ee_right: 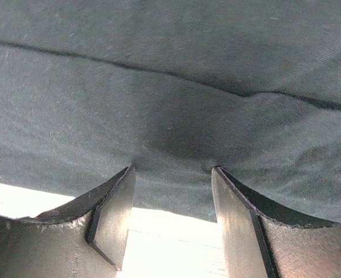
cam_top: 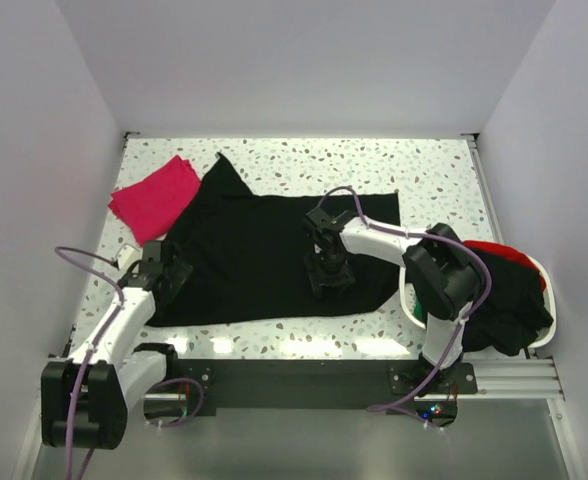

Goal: Fold and stack the t-shirts
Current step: Fold the tshirt

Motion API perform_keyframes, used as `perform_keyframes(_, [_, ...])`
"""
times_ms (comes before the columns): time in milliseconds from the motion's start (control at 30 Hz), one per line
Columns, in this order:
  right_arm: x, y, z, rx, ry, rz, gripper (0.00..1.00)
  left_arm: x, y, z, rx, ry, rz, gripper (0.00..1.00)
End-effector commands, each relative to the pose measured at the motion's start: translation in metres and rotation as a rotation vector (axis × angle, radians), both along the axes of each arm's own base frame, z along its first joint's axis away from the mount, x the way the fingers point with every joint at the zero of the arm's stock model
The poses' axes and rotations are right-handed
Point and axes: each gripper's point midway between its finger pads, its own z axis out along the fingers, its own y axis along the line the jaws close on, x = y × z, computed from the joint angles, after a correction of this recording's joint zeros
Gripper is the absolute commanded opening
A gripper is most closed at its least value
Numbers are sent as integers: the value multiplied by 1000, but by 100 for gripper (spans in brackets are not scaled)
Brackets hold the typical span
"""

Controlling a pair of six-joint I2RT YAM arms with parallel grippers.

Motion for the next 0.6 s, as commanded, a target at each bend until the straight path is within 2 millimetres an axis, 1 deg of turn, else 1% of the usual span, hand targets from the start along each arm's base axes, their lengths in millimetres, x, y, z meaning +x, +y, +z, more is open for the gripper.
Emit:
perform_keyframes(0, [-19, 13, -3, 27, 50, 16, 58, -17, 30, 7, 104, 44, 72, 100])
perform_keyframes(33, [-20, 12, 2, 19, 51, 15, 58, -18, 38, 11, 117, 41, 96, 100])
perform_keyframes(67, [-17, 12, 14, 30, 28, 12, 59, -16, 42, 16, 133, 30, 105, 100])
perform_keyframes(100, [-12, 15, 24, 38, 4, 15, 59, -11, 43, 25, 142, 14, 102, 100])
perform_keyframes(133, [-11, 10, 33, 15, -11, 11, 59, -8, 45, 30, 147, 0, 103, 100])
perform_keyframes(167, [-6, 9, 45, 20, -44, 9, 60, -5, 45, 35, 151, -10, 100, 100])
perform_keyframes(200, [-1, 4, 55, -9, -73, 6, 61, 5, 45, 48, 157, -42, 81, 100])
perform_keyframes(267, [4, -1, 67, -14, -107, -1, 61, 18, 41, 61, 148, -88, 54, 100])
perform_keyframes(300, [5, -3, 69, -15, -110, -4, 62, 25, 39, 67, 149, -110, 41, 100])
perform_keyframes(333, [6, -7, 70, -24, -113, -11, 62, 31, 30, 70, 147, -122, 7, 99])
perform_keyframes(367, [10, -17, 67, -49, -123, -28, 62, 38, 25, 78, 153, -144, -12, 99])
perform_keyframes(400, [11, -22, 65, -60, -121, -38, 62, 44, 6, 83, 150, -165, -70, 99])
perform_keyframes(433, [15, -25, 63, -57, -127, -51, 63, 48, -2, 84, 162, -163, -94, 99])
perform_keyframes(467, [16, -34, 57, -65, -110, -77, 63, 54, -13, 88, 153, -187, -124, 99])
perform_keyframes(500, [20, -36, 54, -56, -117, -91, 63, 57, -27, 83, 136, -182, -165, 98])
perform_keyframes(533, [22, -38, 51, -52, -117, -100, 63, 57, -36, 78, 108, -177, -186, 99])
perform_keyframes(567, [24, -44, 47, -61, -113, -118, 63, 57, -41, 70, 84, -174, -189, 98])
